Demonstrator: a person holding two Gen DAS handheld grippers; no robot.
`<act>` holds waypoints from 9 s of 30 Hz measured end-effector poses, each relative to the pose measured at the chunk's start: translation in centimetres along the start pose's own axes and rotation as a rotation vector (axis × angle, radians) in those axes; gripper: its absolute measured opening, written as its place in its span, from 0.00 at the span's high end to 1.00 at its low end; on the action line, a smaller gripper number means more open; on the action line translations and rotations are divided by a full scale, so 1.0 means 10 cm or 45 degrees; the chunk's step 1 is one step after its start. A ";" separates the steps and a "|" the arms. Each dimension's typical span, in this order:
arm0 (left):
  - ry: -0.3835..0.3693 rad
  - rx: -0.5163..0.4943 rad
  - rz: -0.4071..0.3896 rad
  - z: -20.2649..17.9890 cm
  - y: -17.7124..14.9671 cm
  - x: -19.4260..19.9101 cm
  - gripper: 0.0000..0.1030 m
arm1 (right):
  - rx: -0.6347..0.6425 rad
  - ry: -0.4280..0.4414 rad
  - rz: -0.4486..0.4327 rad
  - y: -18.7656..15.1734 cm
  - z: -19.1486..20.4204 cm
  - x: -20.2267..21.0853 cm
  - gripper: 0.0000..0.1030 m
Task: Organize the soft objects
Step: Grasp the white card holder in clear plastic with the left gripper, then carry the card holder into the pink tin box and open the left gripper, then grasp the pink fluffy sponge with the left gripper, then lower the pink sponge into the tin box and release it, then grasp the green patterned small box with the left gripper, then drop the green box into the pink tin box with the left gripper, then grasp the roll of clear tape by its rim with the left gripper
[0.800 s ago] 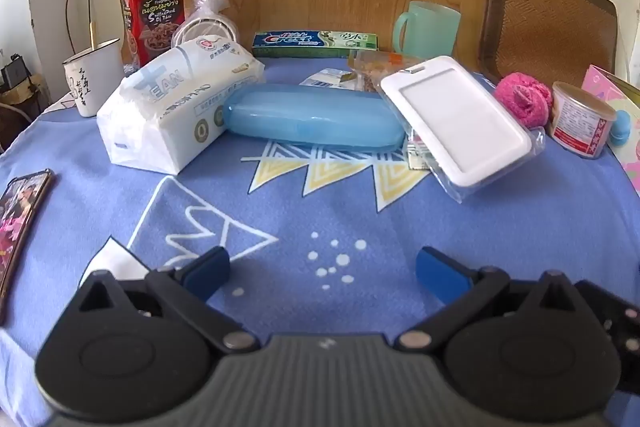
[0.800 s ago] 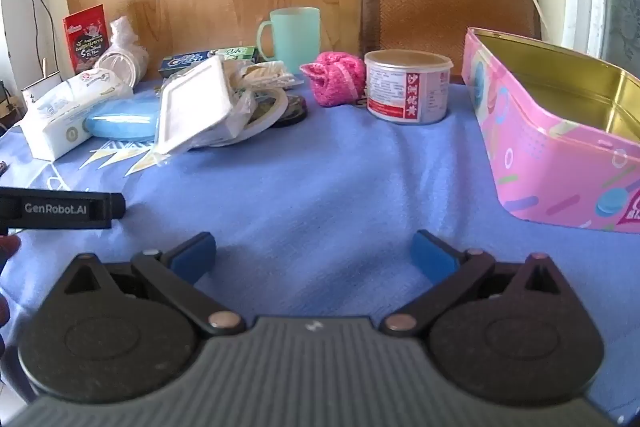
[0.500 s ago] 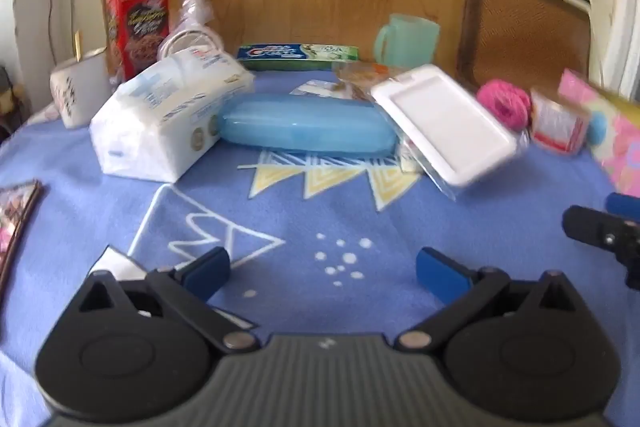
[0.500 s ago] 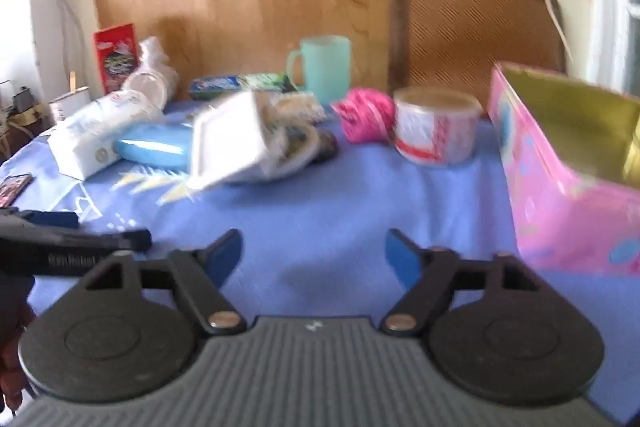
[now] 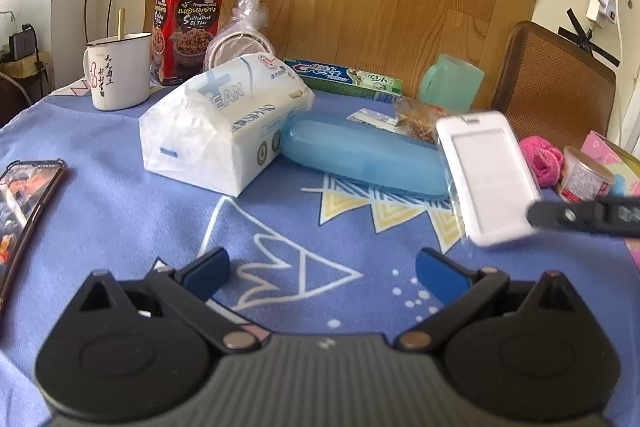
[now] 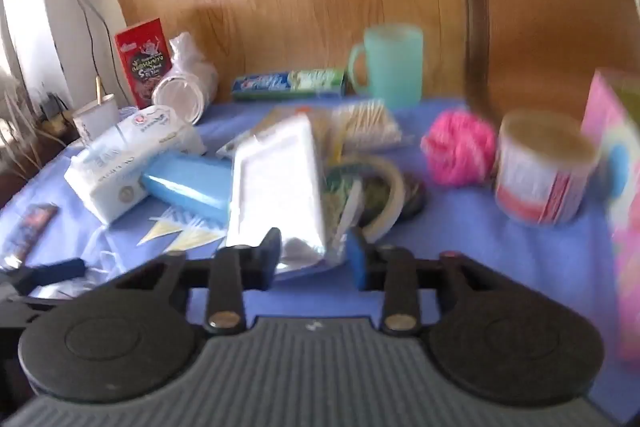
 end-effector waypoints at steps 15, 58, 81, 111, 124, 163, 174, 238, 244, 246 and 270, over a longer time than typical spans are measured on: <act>-0.639 0.208 0.338 -0.53 0.09 -0.09 0.19 | 0.063 -0.021 -0.024 -0.59 -0.25 1.36 0.56; -0.769 -0.197 -0.029 -1.73 0.34 0.19 0.21 | 0.126 -0.696 -0.555 0.03 -1.55 1.55 0.48; -0.302 0.075 -0.024 -0.37 0.19 -0.27 0.16 | 0.763 -0.364 -0.039 0.43 -0.30 -0.81 0.96; -0.956 -0.077 0.296 -1.93 0.18 -0.11 0.51 | 0.286 -0.073 -0.123 -0.46 -0.69 0.85 0.60; -1.004 -0.305 0.136 -3.16 0.38 -0.01 0.38 | 0.148 -0.483 -0.490 -0.06 -1.32 1.38 0.58; -0.221 0.195 0.006 -0.08 0.20 -0.32 0.20 | 0.797 0.143 -0.045 0.05 0.15 -0.38 0.29; -0.347 0.113 0.052 -0.24 0.17 -0.26 0.25 | 0.608 0.096 -0.043 -0.40 -0.05 0.58 0.35; -0.266 0.053 0.038 -0.38 0.20 -0.36 0.41 | 0.126 -0.057 -0.157 -0.04 -0.58 0.47 0.66; -0.269 0.026 0.034 -0.43 0.18 -0.32 0.41 | -0.003 -0.037 0.003 0.16 -0.40 -0.23 0.66; -0.281 0.037 0.034 -0.41 0.18 -0.33 0.41 | -0.032 -0.062 0.047 0.15 -0.41 -0.38 0.66; -0.710 -0.194 0.298 -1.45 -0.06 -0.08 0.44 | 0.131 -0.041 -0.074 -0.71 -0.41 1.09 0.27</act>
Point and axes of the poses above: each gripper's, at about its wrist camera, not at the fingertips, and x roughly against the way its jaws point, z to its left, y to its top, the point moved 2 cm from there along -x, roughly the way its jaws point, and after that the axes turned 8 degrees about -z, right-handed, at the moved point
